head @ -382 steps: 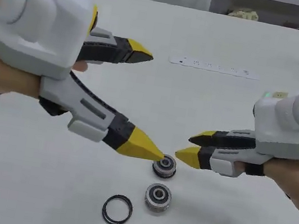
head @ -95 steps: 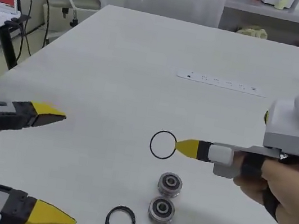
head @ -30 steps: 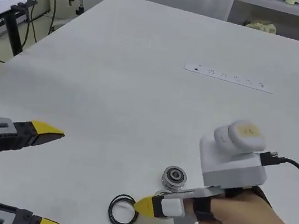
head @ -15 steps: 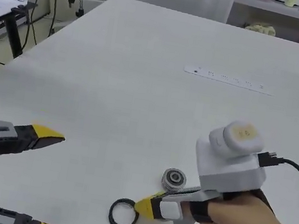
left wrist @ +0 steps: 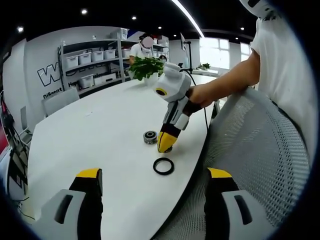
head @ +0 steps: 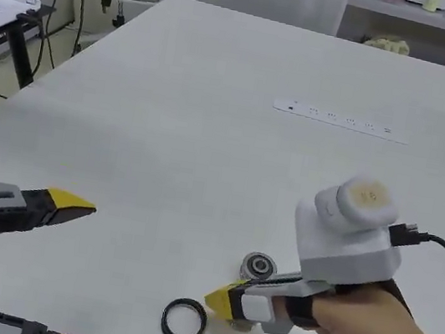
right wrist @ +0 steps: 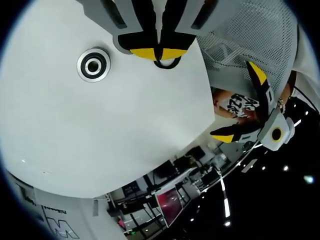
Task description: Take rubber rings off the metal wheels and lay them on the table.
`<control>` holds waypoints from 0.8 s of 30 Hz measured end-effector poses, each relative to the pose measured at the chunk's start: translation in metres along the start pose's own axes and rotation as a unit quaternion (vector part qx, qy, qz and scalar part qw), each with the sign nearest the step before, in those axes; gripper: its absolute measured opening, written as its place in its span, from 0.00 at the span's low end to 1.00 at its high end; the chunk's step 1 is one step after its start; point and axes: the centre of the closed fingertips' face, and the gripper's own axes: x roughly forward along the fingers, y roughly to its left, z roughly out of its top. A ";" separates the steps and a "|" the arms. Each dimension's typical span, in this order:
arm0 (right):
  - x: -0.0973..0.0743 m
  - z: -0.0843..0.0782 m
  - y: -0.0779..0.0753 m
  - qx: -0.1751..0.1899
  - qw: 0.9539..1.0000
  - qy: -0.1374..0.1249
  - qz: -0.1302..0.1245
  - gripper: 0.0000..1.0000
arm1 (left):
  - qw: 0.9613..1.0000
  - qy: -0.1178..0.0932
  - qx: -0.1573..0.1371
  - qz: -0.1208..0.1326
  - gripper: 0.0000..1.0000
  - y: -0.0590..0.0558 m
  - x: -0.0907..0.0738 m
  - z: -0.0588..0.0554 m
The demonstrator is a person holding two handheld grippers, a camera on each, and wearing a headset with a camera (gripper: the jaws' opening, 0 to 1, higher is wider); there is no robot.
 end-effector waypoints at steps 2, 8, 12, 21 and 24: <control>-0.003 0.004 -0.003 0.003 1.000 -0.008 -0.003 0.00 | 1.000 -0.001 0.000 0.000 0.82 0.000 0.000 0.000; -0.012 0.016 -0.006 0.008 0.999 -0.031 -0.010 0.00 | 1.000 -0.004 0.000 -0.001 0.82 -0.001 0.000 0.001; -0.019 0.024 -0.008 0.009 0.999 -0.045 -0.014 0.00 | 1.000 -0.005 0.001 -0.002 0.82 -0.001 0.000 0.002; -0.038 0.040 -0.011 -0.032 0.997 -0.063 -0.024 0.01 | 1.000 -0.003 0.000 -0.009 0.83 -0.004 0.001 0.001; -0.048 0.047 -0.009 -0.038 0.996 -0.076 -0.021 0.01 | 1.000 -0.003 -0.001 -0.012 0.84 -0.005 0.001 0.001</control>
